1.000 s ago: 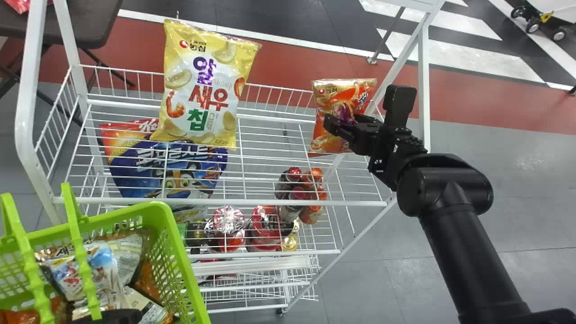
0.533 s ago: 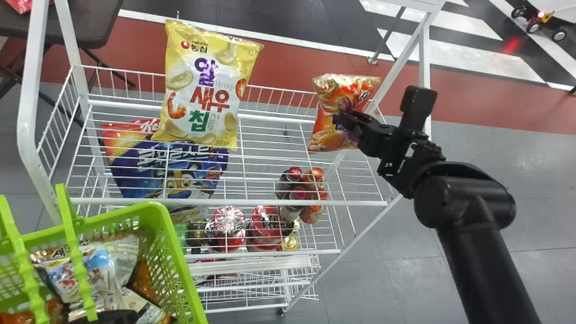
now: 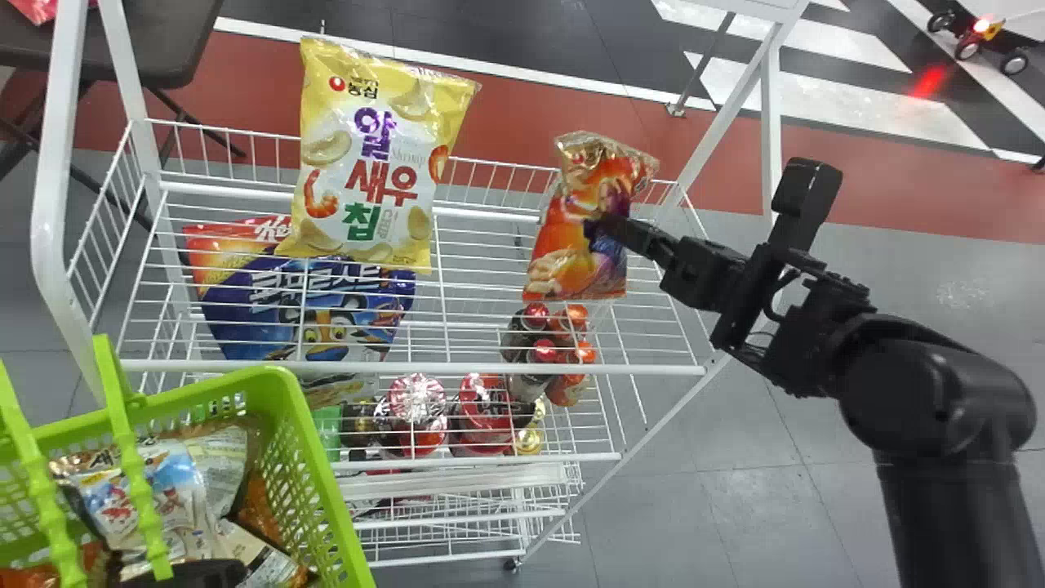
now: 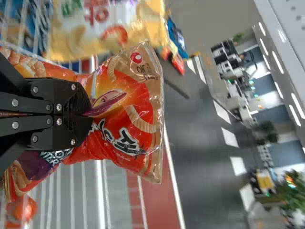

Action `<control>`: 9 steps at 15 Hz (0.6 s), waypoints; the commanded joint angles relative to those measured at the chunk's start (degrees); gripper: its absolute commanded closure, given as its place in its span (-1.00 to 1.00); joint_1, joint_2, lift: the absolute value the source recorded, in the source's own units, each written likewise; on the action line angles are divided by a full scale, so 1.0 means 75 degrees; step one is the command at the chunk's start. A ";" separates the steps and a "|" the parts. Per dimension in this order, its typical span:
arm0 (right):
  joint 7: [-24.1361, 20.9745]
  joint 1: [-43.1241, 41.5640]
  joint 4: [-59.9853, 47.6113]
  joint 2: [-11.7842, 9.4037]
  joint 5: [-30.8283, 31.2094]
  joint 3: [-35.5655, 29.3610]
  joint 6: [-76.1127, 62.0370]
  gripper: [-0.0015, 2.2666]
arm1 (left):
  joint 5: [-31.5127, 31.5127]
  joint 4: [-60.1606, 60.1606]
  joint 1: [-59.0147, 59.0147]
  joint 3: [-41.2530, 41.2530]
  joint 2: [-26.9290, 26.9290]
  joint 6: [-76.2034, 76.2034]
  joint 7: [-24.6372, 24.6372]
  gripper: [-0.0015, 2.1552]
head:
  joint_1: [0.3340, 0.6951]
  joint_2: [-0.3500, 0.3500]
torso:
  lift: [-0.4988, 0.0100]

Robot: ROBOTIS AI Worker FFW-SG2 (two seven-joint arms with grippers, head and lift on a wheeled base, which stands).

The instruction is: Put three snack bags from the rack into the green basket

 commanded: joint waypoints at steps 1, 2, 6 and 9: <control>0.0195 0.0229 -0.0401 0.0160 -0.0958 -0.0363 0.1431 0.99 | 0.0000 0.0007 -0.0012 -0.0055 -0.0020 0.0000 -0.0087 0.99 | 1.00 -0.88 | 0.96; 0.0301 0.0299 -0.0506 0.0218 -0.1275 -0.0398 0.1900 0.99 | 0.0000 0.0007 -0.0023 -0.0067 -0.0020 0.0000 -0.0087 0.99 | 1.00 -0.82 | 0.96; 0.0687 0.0440 -0.0870 0.0535 -0.1955 0.0035 0.3049 0.99 | -0.0012 0.0042 -0.0047 -0.0149 -0.0020 0.0000 -0.0087 0.99 | 1.00 -0.60 | 0.96; 0.0676 0.0369 -0.1128 0.0687 -0.1943 0.0668 0.3142 0.99 | -0.0012 0.0030 -0.0047 -0.0231 -0.0020 0.0000 -0.0087 0.99 | 1.00 -0.35 | 0.96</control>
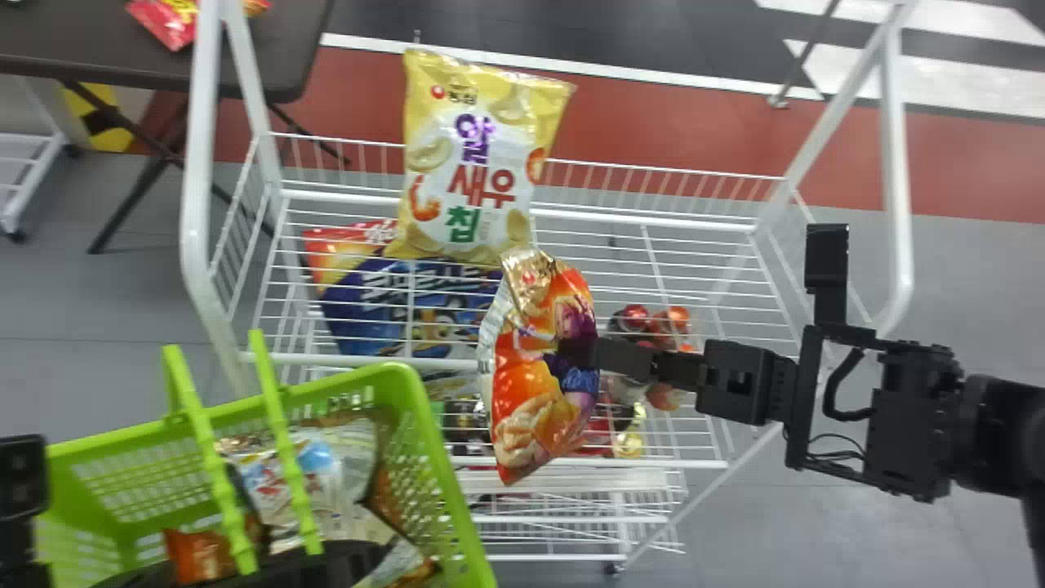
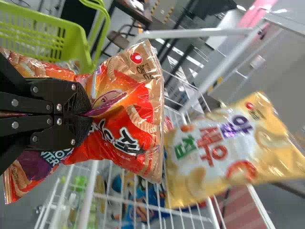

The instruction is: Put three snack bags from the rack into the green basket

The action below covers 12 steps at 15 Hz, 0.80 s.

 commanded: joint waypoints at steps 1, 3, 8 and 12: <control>-0.0033 -0.0129 -0.0135 0.0122 0.0077 0.0544 0.0055 0.99 | 0.0000 -0.0021 0.0000 -0.0086 -0.0020 0.0000 -0.0087 0.99 | 1.00 -0.29 | 0.96; -0.0185 -0.0386 -0.0159 0.0240 0.0475 0.1212 0.0032 0.99 | -0.0035 -0.0033 0.0000 -0.0203 -0.0020 0.0000 -0.0059 0.99 | 1.00 -0.17 | 0.96; -0.0501 -0.0926 -0.0159 0.0439 0.1037 0.2513 0.0125 0.99 | -0.0035 -0.0045 0.0000 -0.0344 -0.0020 -0.0023 0.0000 0.99 | 1.00 0.15 | 0.96; -0.0701 -0.0902 -0.0370 0.0579 0.0955 0.2759 0.0571 0.99 | -0.0082 -0.0009 -0.0059 -0.0402 -0.0020 -0.0023 0.0082 0.99 | 1.00 0.35 | 0.96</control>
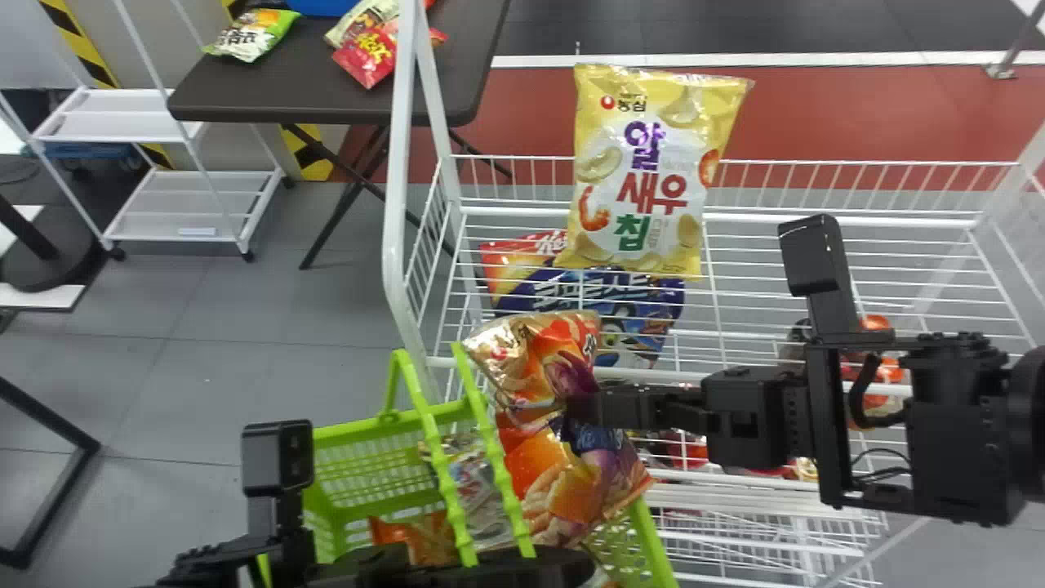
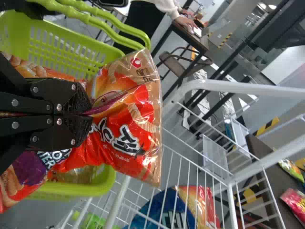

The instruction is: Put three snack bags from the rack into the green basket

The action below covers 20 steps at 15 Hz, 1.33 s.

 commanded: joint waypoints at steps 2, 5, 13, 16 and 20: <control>-0.0098 0.0081 -0.0245 -0.0004 -0.0157 0.0013 0.0516 0.99 | -0.0006 0.0030 -0.0038 -0.0005 -0.0020 0.0000 0.0013 0.99 | 1.00 0.41 | 0.96; -0.0098 0.0233 -0.0233 -0.0051 -0.0157 0.0119 0.0633 0.99 | 0.0029 0.0018 -0.0073 -0.0017 -0.0020 -0.0024 0.0013 0.99 | 1.00 0.43 | 0.96; 0.0277 0.0456 0.0787 -0.0051 -0.0016 0.0798 -0.0867 0.97 | 0.0099 0.0007 -0.0085 -0.0099 -0.0020 -0.0024 0.0024 0.99 | 1.00 0.55 | 0.96; 0.0312 0.0433 0.1091 -0.0086 0.0124 0.1021 -0.1242 -0.13 | 0.0123 -0.0029 -0.0085 -0.0052 -0.0020 0.0000 0.0024 0.99 | 1.00 0.60 | 0.96; 0.0324 0.0503 0.1115 -0.0239 -0.0450 0.0693 -0.1148 -0.99 | 0.0146 -0.0029 -0.0085 0.0042 -0.0020 0.0000 0.0013 0.99 | 1.00 0.61 | 0.96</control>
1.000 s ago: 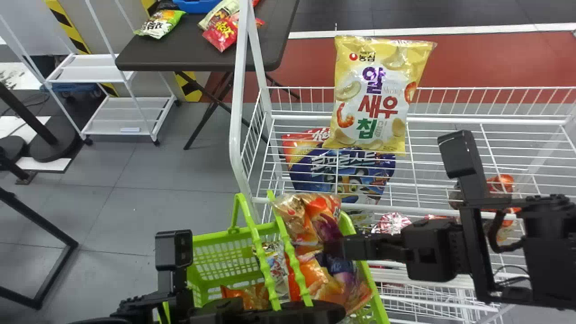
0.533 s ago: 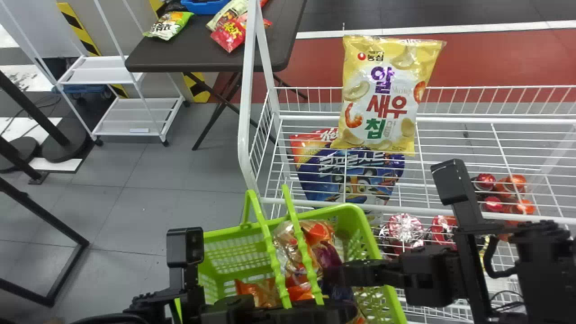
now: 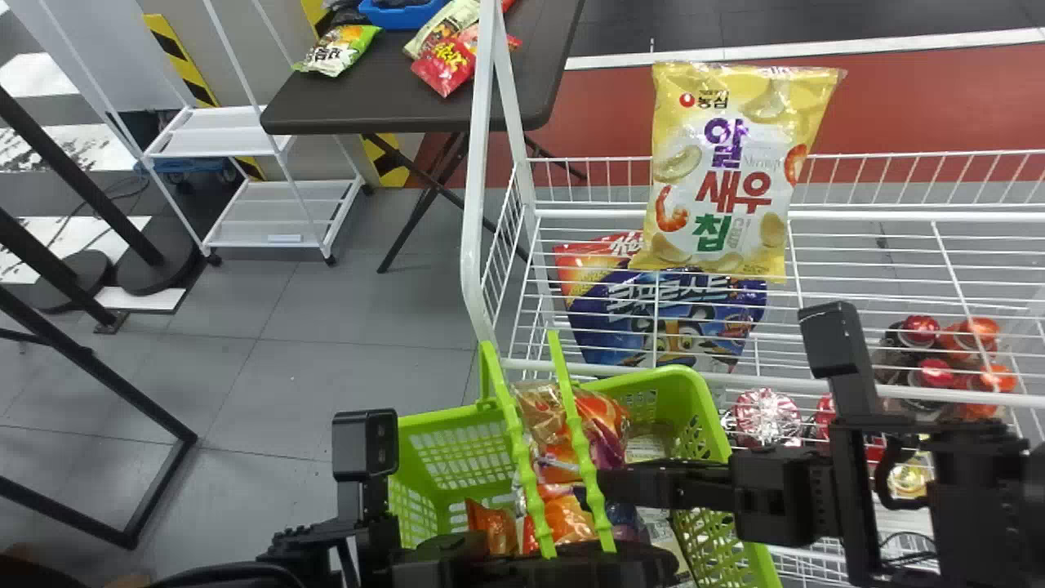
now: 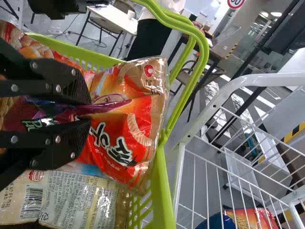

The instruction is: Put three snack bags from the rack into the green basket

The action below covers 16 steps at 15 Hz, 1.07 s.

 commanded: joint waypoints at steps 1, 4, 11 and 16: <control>0.0017 0.0047 -0.0013 -0.0088 -0.0496 -0.0347 0.0164 -0.97 | 0.0013 0.0000 0.0000 0.0081 -0.0020 -0.0001 0.0000 0.99 | 1.00 0.61 | 0.96; 0.0040 0.0058 -0.0002 -0.0135 -0.0988 -0.0944 0.0328 -0.96 | 0.0107 -0.0023 0.0024 0.0245 -0.0020 0.0023 -0.0023 0.99 | 1.00 0.55 | 0.96; 0.0556 -0.0035 0.0080 -0.0158 -0.0859 -0.2479 -0.0305 -0.96 | 0.0142 -0.0035 0.0059 0.0292 -0.0020 0.0023 -0.0035 0.99 | 1.00 0.24 | 0.96; 0.0298 0.0820 0.0139 -0.0322 0.2856 -0.1718 -0.5437 -0.92 | 0.0142 -0.0023 0.0059 0.0292 -0.0020 -0.0001 -0.0047 0.99 | 1.00 -0.22 | 0.96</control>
